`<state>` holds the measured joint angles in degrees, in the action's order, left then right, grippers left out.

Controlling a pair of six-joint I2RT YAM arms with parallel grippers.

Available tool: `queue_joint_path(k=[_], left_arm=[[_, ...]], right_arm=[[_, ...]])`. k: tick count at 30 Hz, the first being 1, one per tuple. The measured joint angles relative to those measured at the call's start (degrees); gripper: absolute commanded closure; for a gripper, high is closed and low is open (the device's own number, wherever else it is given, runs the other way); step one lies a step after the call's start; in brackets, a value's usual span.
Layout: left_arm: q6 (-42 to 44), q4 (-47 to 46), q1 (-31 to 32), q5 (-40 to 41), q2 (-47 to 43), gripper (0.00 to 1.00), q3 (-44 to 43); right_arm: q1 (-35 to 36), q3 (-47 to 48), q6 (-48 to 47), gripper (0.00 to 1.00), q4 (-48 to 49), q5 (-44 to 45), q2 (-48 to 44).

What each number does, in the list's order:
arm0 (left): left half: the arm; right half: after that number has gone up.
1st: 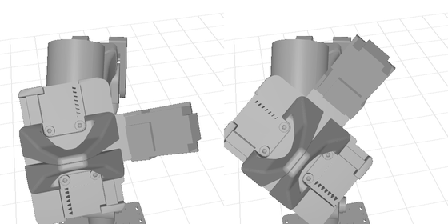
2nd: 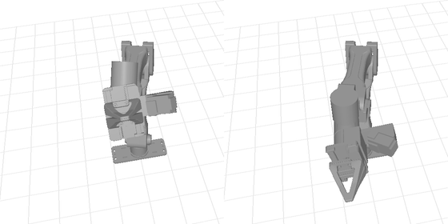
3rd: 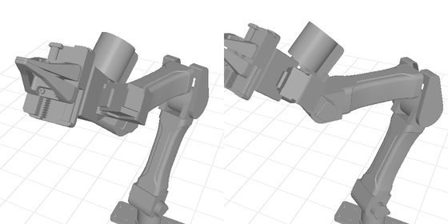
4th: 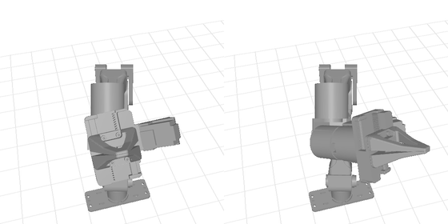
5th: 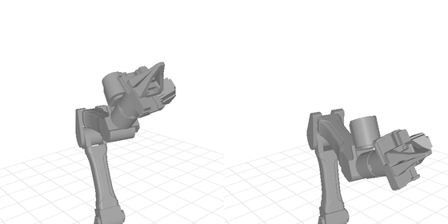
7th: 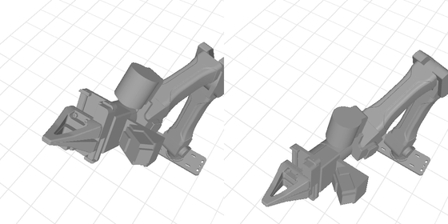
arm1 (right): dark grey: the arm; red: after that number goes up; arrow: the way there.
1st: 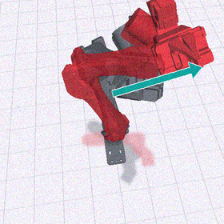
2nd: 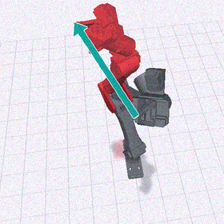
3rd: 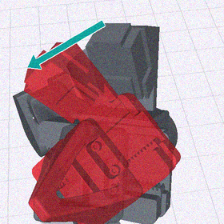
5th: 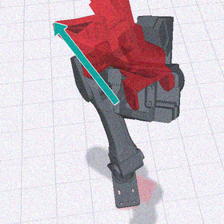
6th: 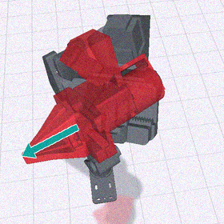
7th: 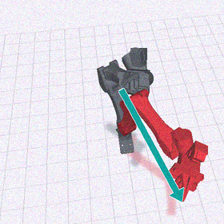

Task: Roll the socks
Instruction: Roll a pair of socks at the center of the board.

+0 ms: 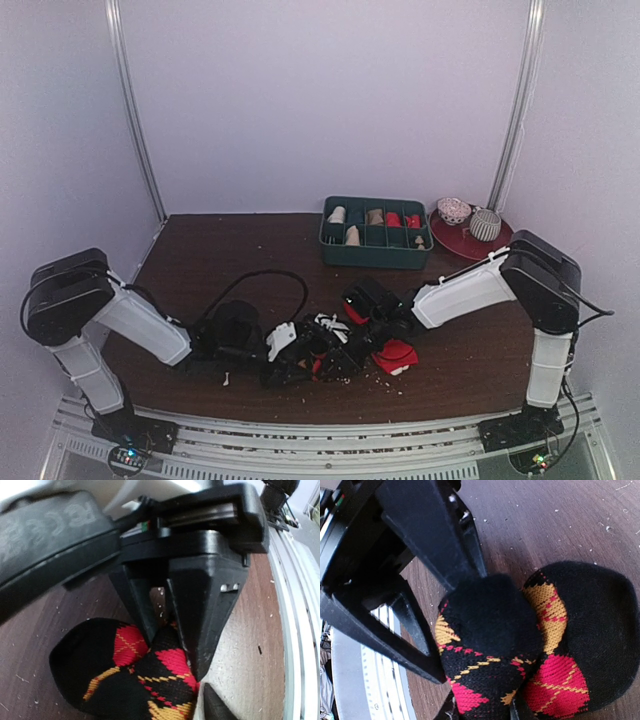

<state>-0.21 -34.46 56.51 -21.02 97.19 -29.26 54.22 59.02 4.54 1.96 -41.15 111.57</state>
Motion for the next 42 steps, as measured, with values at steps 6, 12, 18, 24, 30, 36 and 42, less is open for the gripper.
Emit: queue_joint_path(k=[6, 12, 18, 24, 30, 36, 42], left_arm=[[-2.89, -0.61, 0.7, 2.56, -8.66, 0.03, 9.18], [-3.56, 1.42, 0.87, 8.46, -24.44, 0.02, 12.76], [-3.37, -1.62, 0.87, 7.45, -25.35, 0.12, 13.4], [-3.08, -5.42, 0.9, 3.26, -14.45, 0.19, 12.02], [-3.1, -8.07, 1.79, 0.13, -8.9, 0.19, 9.6], [-3.06, -9.53, 2.34, -0.68, -10.12, 0.19, 8.83], [-2.56, -9.18, 2.43, -1.22, -8.81, 0.25, 7.78]], right_arm=[[0.0, -0.26, -0.02, 0.78, 0.55, -0.2, 0.0], [0.0, -0.57, 0.0, 0.78, 1.14, -0.31, 0.0], [0.0, -0.52, 0.0, 0.78, 1.11, -0.33, 0.0], [0.0, -0.28, -0.04, 0.78, 0.76, -0.33, 0.09], [-0.02, 0.0, -0.04, 0.78, 0.35, -0.42, 0.17], [-0.09, -0.02, -0.04, 0.78, 0.37, -0.55, 0.22], [-0.11, 0.0, -0.04, 0.78, 0.42, -0.66, 0.26]])
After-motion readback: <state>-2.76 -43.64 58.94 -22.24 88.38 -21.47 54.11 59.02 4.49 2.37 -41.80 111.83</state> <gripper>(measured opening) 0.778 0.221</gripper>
